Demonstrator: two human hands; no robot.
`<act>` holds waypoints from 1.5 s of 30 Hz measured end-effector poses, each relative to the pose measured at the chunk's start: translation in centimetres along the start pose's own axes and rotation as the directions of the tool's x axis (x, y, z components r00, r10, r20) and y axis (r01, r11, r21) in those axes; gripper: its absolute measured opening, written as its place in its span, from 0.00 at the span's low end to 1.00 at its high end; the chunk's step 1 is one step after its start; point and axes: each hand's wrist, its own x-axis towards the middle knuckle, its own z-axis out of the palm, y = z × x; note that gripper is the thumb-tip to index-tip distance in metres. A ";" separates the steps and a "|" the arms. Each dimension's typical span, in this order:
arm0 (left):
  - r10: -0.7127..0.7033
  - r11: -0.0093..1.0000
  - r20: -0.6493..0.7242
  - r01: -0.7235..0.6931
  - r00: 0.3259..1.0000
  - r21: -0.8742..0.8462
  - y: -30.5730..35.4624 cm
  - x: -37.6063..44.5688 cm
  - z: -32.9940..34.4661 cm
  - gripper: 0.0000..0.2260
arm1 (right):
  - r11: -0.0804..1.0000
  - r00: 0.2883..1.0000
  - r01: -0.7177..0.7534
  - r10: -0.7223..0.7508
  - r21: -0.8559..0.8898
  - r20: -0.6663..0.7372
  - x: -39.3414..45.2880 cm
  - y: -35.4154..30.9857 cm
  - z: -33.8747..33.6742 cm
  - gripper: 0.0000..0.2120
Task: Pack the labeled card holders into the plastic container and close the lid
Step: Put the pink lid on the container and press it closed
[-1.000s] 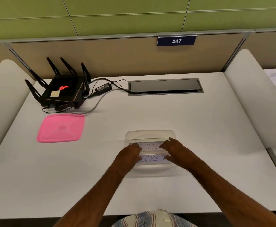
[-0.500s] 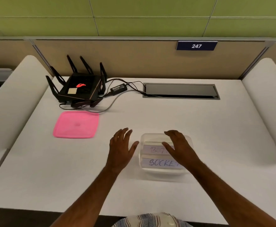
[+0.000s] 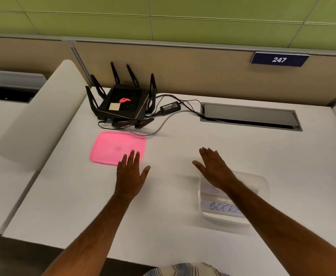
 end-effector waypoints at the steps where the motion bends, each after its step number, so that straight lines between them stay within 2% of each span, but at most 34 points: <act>1: -0.020 1.000 0.003 0.020 1.000 -0.001 -0.9 0.3 -0.1 0.35 | 1.000 1.000 0.007 -0.007 -0.004 0.008 0.7 -0.5 0.2 0.38; 5: -0.081 0.997 0.008 0.081 0.997 -0.002 -4.0 1.2 -0.9 0.33 | 1.000 0.999 0.017 -0.017 0.005 0.040 3.5 -2.3 0.6 0.39; 16: -0.198 0.980 0.001 0.198 0.980 -0.008 -10.7 4.4 -2.4 0.31 | 0.997 0.993 -0.002 -0.006 0.071 0.115 10.2 -9.4 3.9 0.33; 19: -0.249 0.968 0.017 0.250 0.968 -0.018 -12.0 5.3 -2.7 0.31 | 0.998 0.986 -0.042 0.033 0.050 0.161 11.5 -11.3 5.3 0.32; 23: -0.343 0.937 0.053 0.345 0.938 -0.056 -13.5 6.8 -2.9 0.31 | 0.979 0.962 -0.148 0.109 0.141 0.252 12.8 -13.8 6.9 0.32; 27: -0.416 0.900 0.070 0.421 0.907 -0.112 -14.3 8.4 -3.1 0.32 | 0.933 0.935 -0.249 0.161 0.259 0.317 13.9 -15.7 8.0 0.31; 31: -0.477 0.846 0.086 0.484 0.874 -0.222 -14.6 9.9 -3.2 0.33 | 0.863 0.911 -0.322 0.170 0.389 0.376 14.9 -16.7 8.4 0.35; 35: -0.519 0.789 0.115 0.526 0.847 -0.317 -14.4 10.7 -3.3 0.36 | 0.788 0.903 -0.366 0.171 0.495 0.395 15.7 -17.4 8.4 0.35; 40: -0.544 0.762 0.103 0.541 0.833 -0.357 -14.2 10.7 -3.3 0.35 | 0.678 0.892 -0.424 0.198 0.600 0.406 15.6 -18.0 8.0 0.34; 45: -0.597 0.690 0.101 0.574 0.796 -0.441 -14.3 9.6 -3.3 0.34 | 0.630 0.881 -0.460 0.235 0.626 0.411 14.9 -18.1 8.1 0.25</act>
